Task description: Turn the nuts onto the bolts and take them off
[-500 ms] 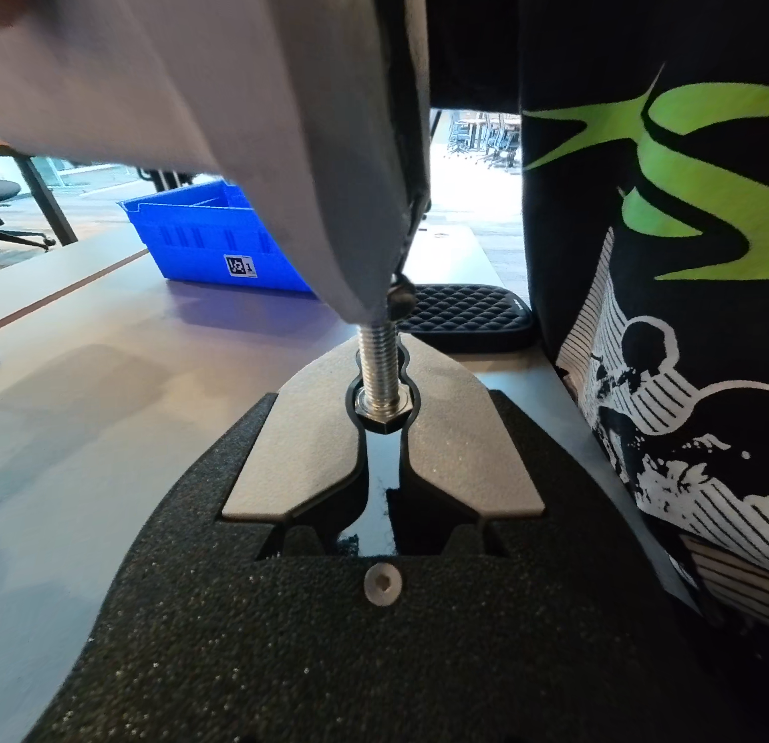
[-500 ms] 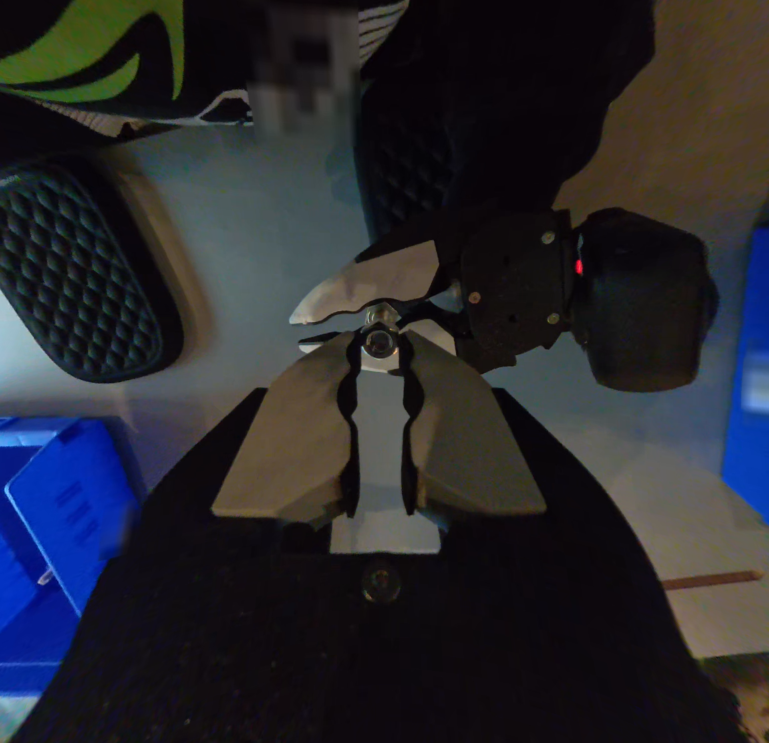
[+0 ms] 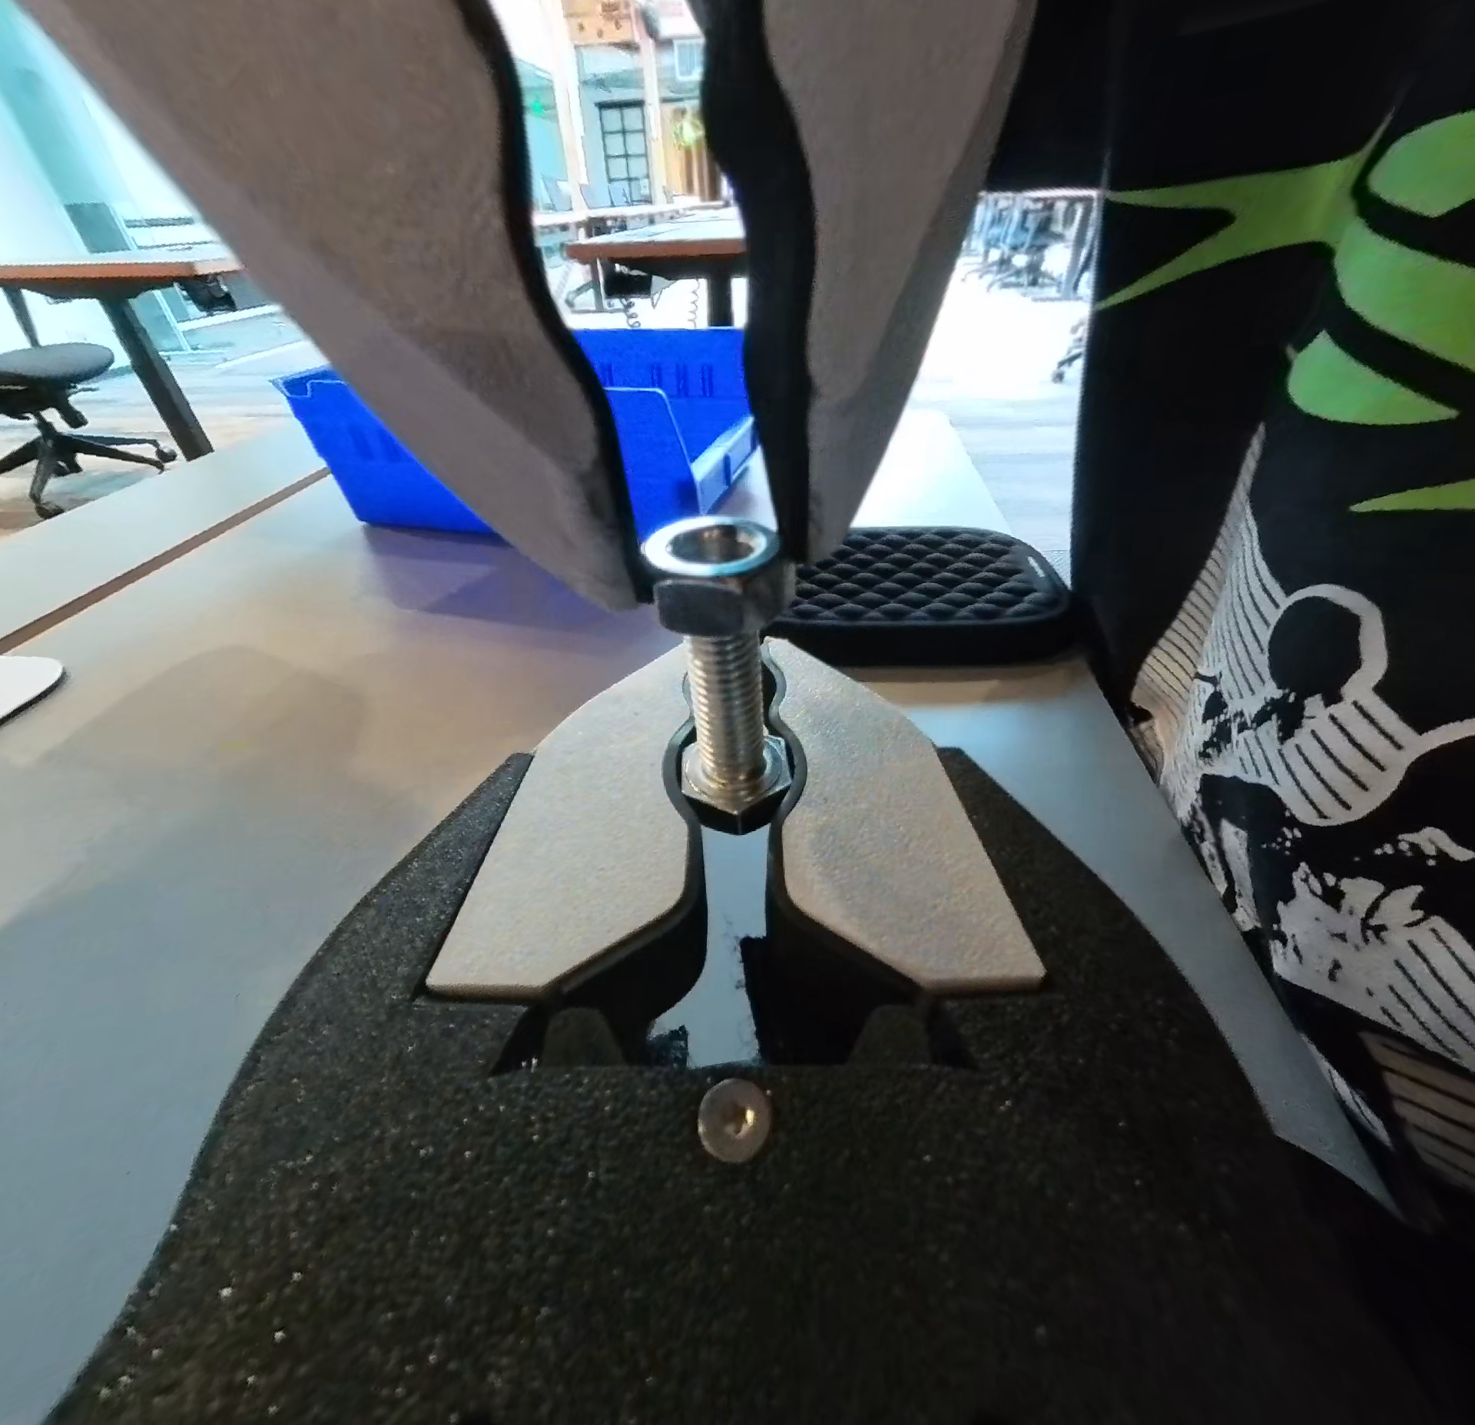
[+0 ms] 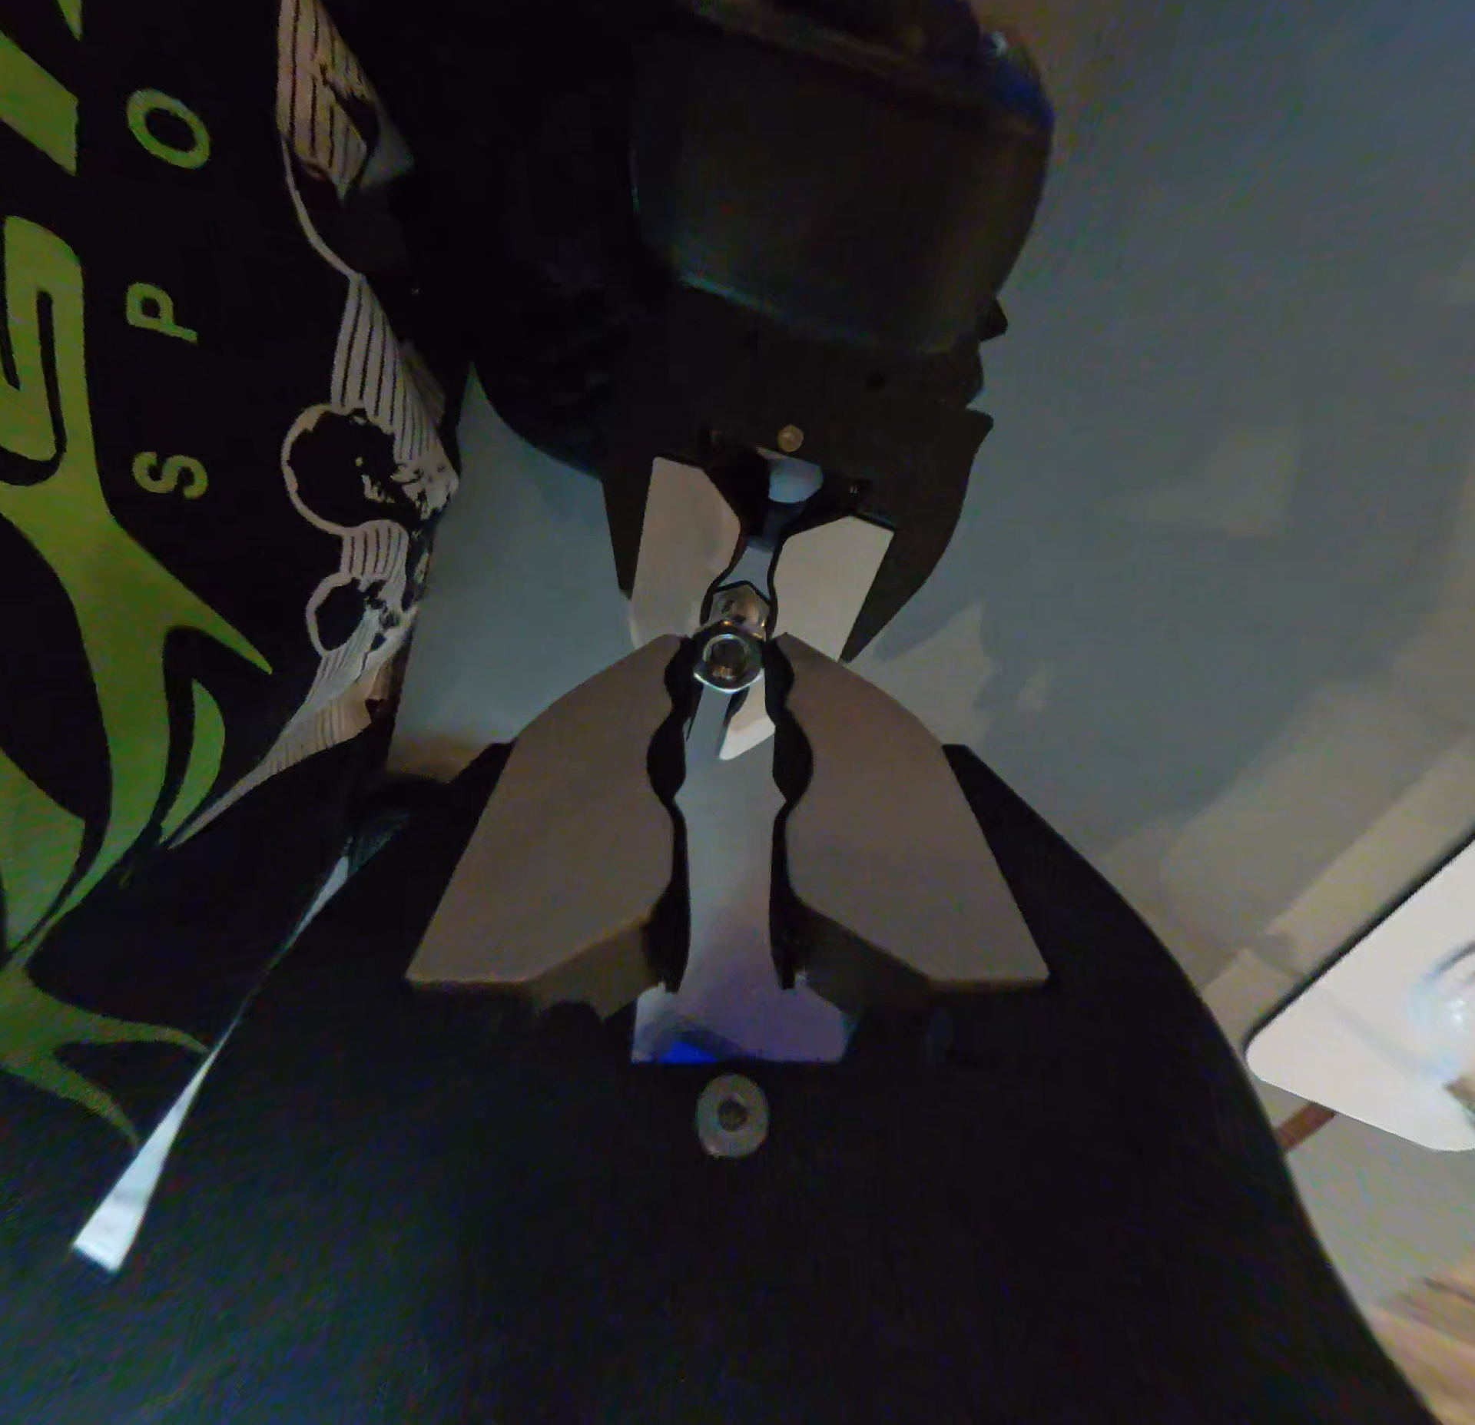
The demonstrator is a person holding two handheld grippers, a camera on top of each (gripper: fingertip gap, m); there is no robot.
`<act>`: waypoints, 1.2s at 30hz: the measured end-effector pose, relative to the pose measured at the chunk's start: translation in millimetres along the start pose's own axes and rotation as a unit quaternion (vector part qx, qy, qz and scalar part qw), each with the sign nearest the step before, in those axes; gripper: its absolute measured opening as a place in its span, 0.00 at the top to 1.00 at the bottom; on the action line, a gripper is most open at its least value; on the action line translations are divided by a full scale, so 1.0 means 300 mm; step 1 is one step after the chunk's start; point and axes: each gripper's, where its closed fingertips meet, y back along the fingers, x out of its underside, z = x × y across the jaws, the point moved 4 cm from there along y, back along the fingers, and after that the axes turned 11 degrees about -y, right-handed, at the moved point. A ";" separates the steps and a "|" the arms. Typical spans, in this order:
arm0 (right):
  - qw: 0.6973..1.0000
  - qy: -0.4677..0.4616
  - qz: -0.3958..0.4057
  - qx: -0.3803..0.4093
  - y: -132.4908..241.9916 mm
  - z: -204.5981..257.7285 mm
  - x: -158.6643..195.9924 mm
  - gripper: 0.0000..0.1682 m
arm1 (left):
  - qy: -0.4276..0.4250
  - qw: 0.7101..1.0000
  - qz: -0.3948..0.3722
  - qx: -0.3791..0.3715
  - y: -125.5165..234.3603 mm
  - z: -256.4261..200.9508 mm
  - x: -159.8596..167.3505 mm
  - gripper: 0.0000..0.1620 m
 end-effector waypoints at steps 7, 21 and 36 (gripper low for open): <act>0.967 0.246 -0.060 -0.013 0.049 0.022 -0.018 0.74 | 0.005 1.000 -0.015 0.009 0.008 -0.001 -0.009 0.94; 0.897 0.442 0.006 -0.020 -0.010 -0.003 -0.017 0.89 | 0.003 1.000 -0.020 0.021 0.009 -0.008 -0.011 0.94; 0.994 -0.029 -0.058 0.082 -0.011 0.006 -0.006 0.86 | 0.002 1.000 -0.015 0.001 0.012 -0.003 -0.008 0.94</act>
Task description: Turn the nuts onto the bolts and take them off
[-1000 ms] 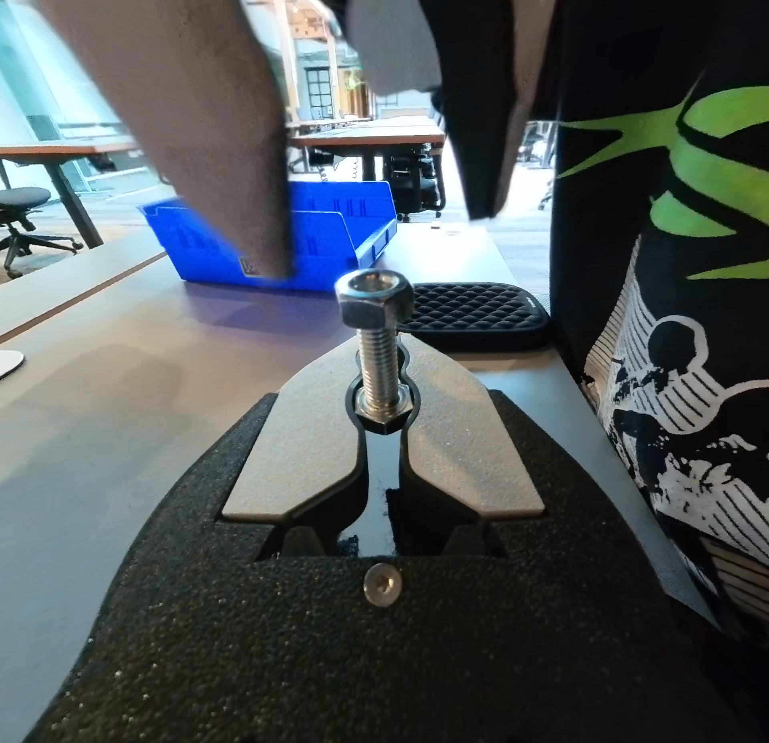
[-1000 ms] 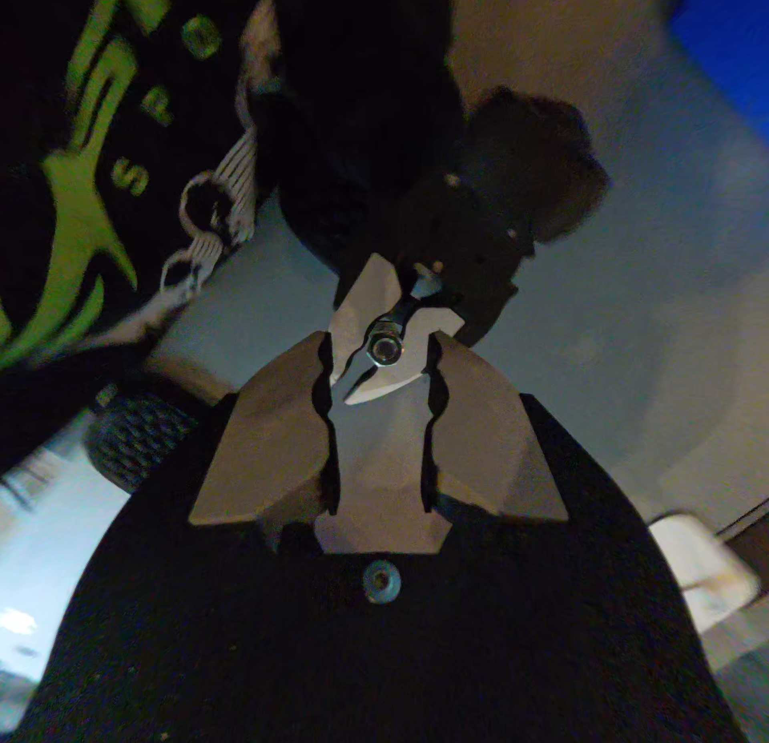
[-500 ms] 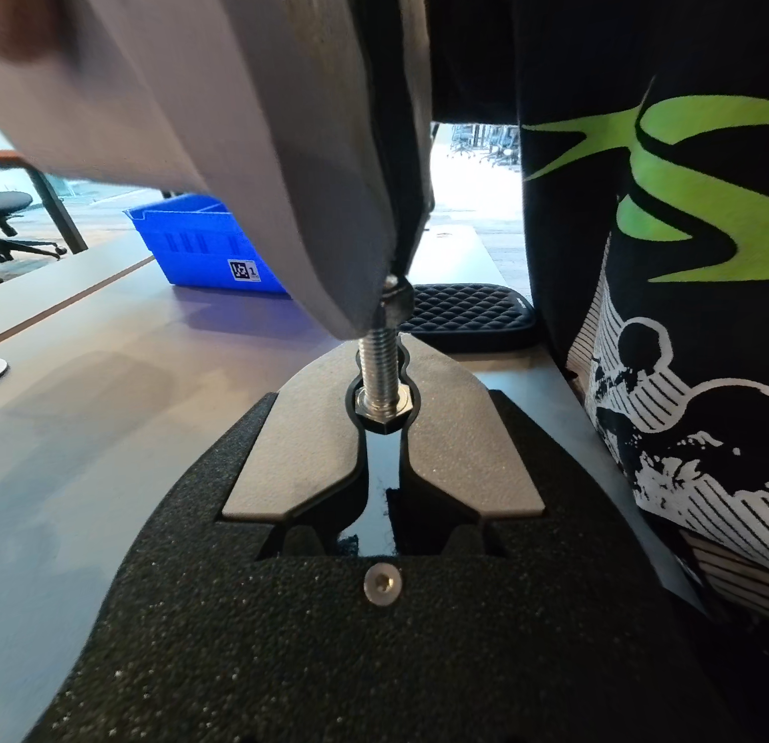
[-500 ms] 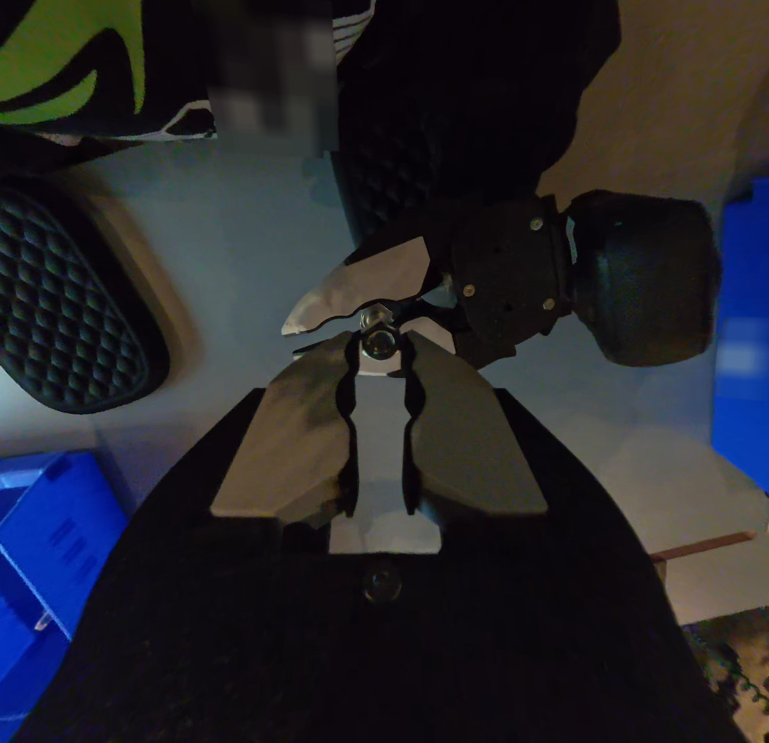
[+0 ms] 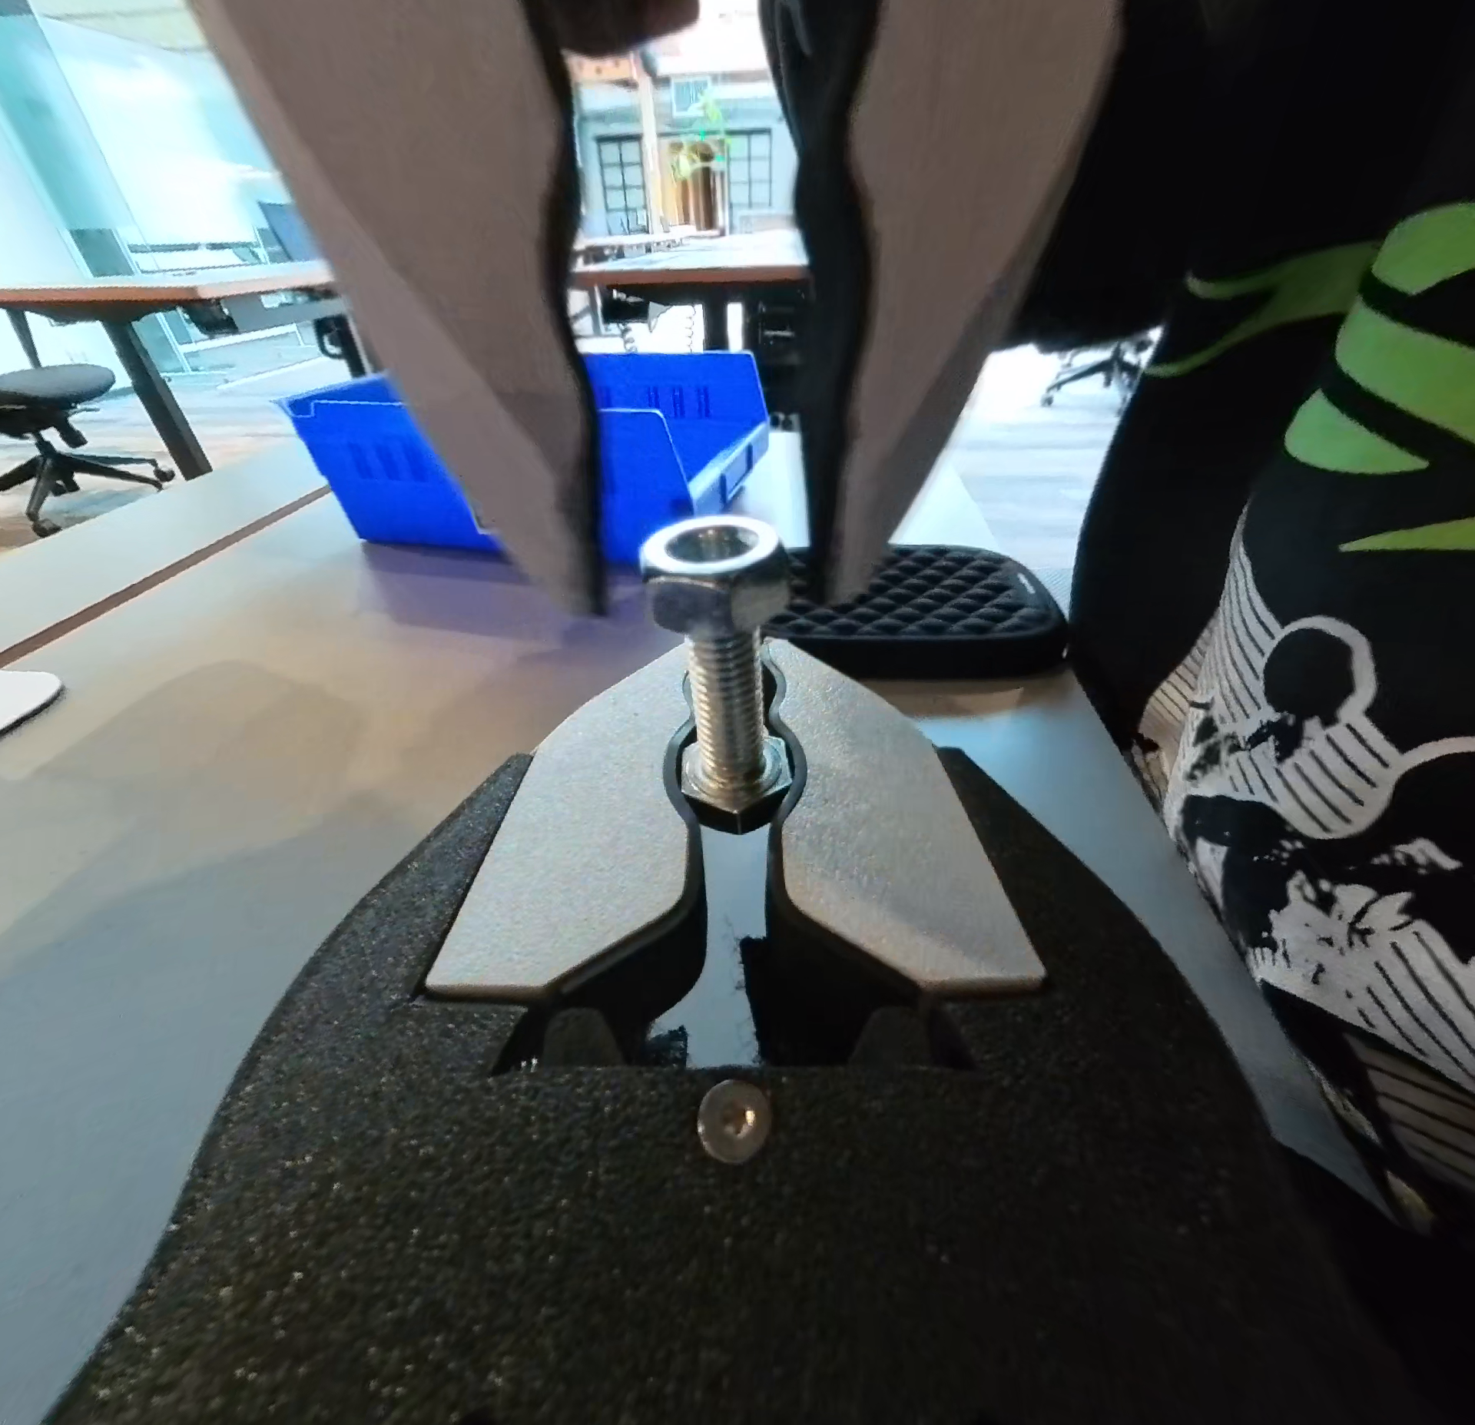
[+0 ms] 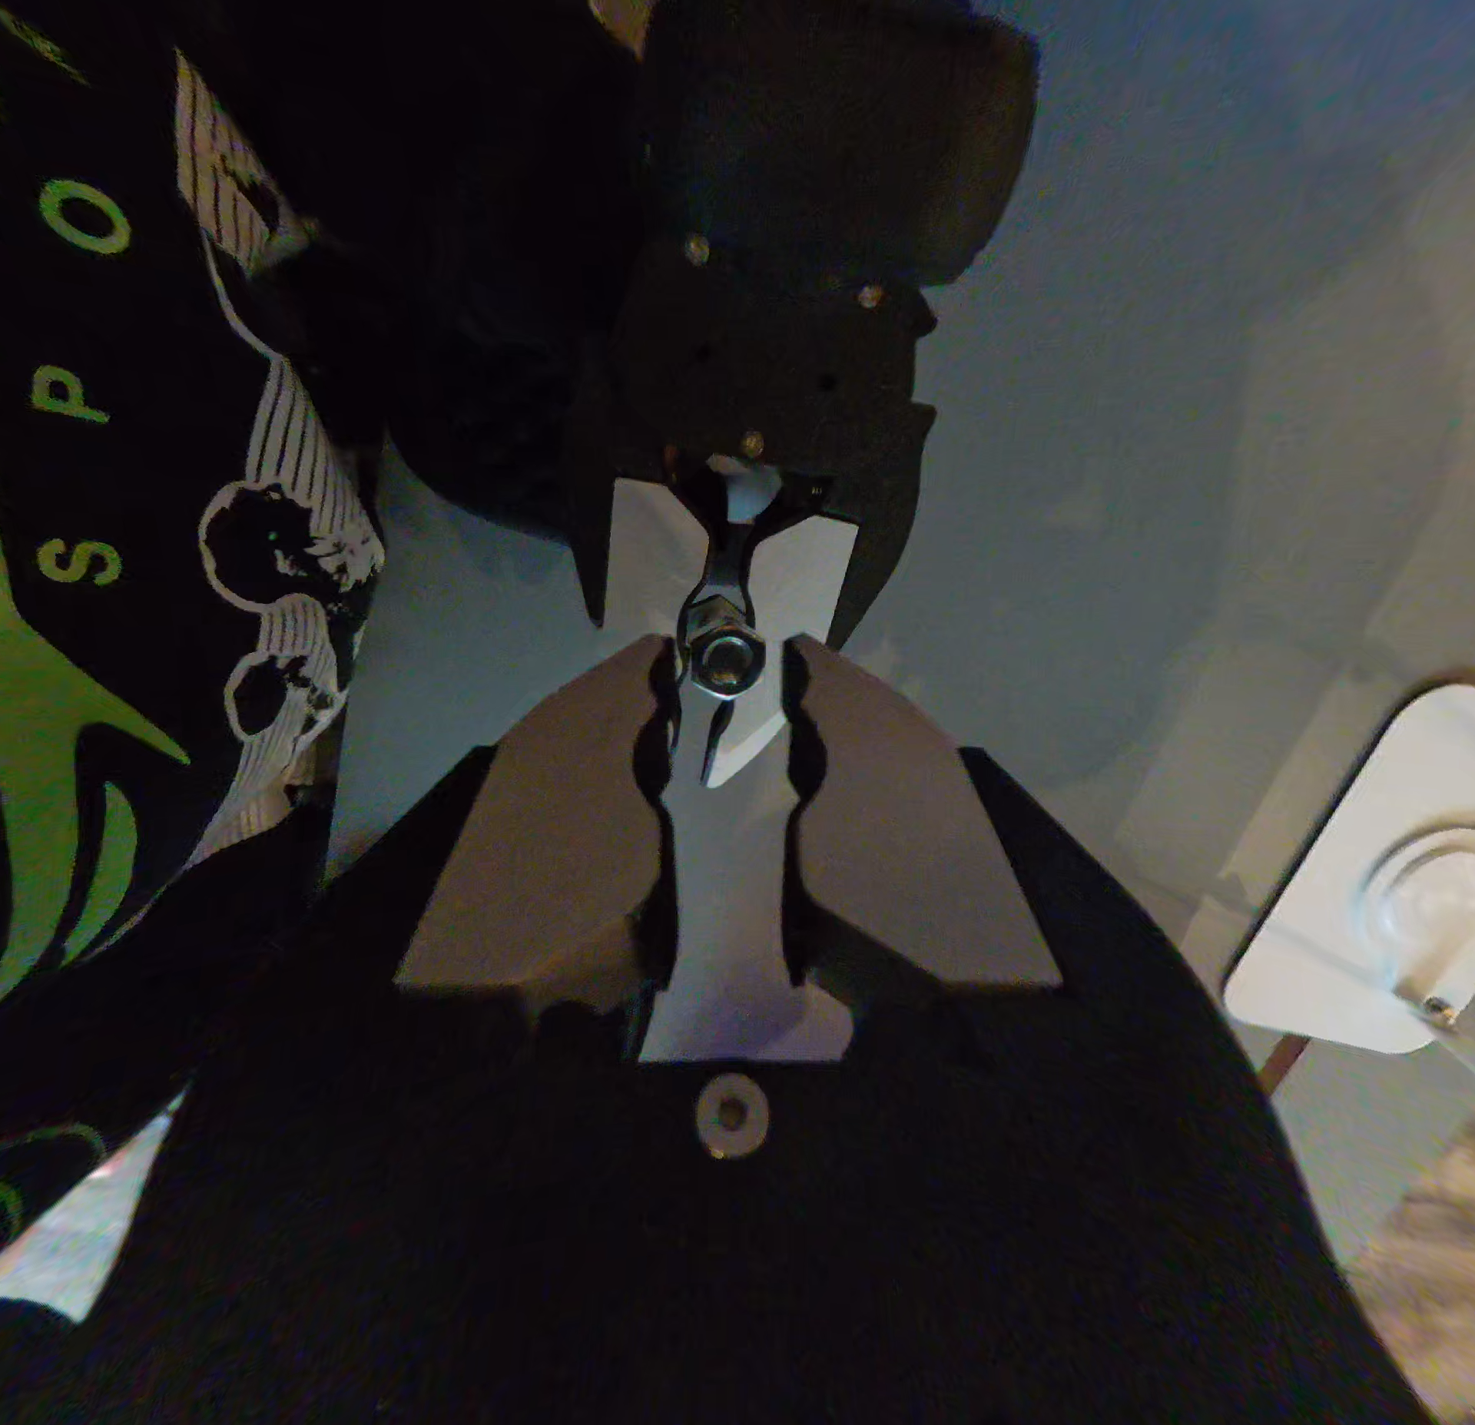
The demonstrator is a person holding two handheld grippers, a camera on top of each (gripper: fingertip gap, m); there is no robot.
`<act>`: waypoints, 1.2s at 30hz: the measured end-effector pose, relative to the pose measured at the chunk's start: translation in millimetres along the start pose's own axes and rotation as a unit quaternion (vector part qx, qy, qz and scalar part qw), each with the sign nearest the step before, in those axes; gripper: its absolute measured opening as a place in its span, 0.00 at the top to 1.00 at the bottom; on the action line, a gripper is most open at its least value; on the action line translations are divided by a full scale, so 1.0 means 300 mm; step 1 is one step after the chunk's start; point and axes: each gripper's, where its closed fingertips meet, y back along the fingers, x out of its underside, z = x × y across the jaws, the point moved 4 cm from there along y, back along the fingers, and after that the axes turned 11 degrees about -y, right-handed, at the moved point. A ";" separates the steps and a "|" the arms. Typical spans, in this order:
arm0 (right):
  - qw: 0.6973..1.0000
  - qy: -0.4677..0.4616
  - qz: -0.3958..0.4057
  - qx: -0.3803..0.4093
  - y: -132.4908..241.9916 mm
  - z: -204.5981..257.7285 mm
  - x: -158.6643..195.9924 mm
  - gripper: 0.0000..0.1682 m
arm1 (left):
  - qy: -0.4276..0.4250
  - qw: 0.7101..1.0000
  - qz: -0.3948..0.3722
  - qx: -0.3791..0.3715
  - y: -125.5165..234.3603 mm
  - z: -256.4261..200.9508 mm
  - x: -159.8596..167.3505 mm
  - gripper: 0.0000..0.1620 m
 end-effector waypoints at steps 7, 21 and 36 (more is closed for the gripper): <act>0.932 0.357 -0.032 -0.055 0.057 0.020 -0.003 0.77 | 0.000 1.000 -0.005 0.015 0.003 -0.009 -0.003 0.94; 0.880 0.464 0.043 -0.097 -0.011 0.000 -0.013 0.90 | -0.005 1.000 0.000 0.023 0.002 -0.017 0.000 0.94; 1.000 0.010 0.020 -0.006 -0.003 0.011 -0.001 0.77 | -0.003 1.000 0.000 0.009 0.003 -0.010 -0.001 0.94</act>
